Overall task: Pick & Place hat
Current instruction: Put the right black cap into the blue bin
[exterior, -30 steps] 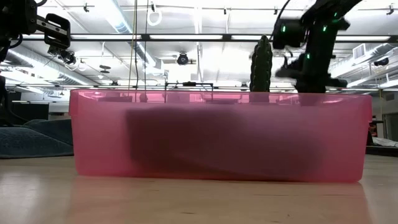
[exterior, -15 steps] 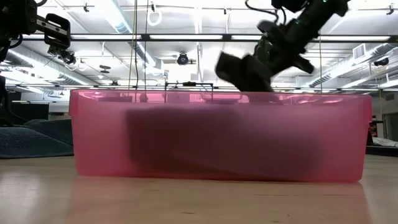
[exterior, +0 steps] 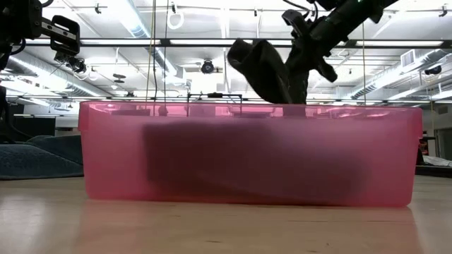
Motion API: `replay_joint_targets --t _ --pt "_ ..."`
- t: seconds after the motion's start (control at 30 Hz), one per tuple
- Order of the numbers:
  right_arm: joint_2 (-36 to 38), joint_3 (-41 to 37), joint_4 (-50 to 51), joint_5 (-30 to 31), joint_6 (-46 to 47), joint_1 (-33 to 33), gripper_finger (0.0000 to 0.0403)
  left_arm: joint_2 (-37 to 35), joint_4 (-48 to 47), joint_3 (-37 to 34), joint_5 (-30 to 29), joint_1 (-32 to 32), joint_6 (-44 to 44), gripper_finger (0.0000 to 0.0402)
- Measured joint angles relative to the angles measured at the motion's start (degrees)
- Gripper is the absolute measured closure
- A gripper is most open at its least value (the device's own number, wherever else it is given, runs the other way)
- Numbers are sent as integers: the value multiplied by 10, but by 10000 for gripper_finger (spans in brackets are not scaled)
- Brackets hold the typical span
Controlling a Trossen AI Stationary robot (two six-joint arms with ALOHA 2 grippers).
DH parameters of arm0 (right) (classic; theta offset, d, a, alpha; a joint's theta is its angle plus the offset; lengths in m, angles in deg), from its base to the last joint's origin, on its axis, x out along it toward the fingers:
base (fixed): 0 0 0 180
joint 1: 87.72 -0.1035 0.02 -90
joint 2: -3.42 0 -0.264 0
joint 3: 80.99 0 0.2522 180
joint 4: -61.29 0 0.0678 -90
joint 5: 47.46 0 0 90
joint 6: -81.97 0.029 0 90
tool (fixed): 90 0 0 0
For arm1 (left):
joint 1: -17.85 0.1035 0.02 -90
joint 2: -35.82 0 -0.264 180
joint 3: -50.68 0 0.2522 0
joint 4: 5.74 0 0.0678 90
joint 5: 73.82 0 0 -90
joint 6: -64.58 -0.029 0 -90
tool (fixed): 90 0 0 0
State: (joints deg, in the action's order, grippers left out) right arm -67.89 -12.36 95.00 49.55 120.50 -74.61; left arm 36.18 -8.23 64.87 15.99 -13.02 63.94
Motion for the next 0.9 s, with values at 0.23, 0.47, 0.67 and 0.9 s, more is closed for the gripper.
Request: replay_joint_targets --t 0.23,0.47,0.67,0.9 --pt "-33 0 -44 -40 -8 31 403 0 0 0 0 0 0 381" --pt "-70 0 -81 -56 1 38 403 0 0 0 0 0 0 381" --pt "-116 24 -88 -75 1 45 403 0 0 0 0 0 0 381" --pt "-169 58 -58 -81 -6 47 403 0 0 0 0 0 0 381"
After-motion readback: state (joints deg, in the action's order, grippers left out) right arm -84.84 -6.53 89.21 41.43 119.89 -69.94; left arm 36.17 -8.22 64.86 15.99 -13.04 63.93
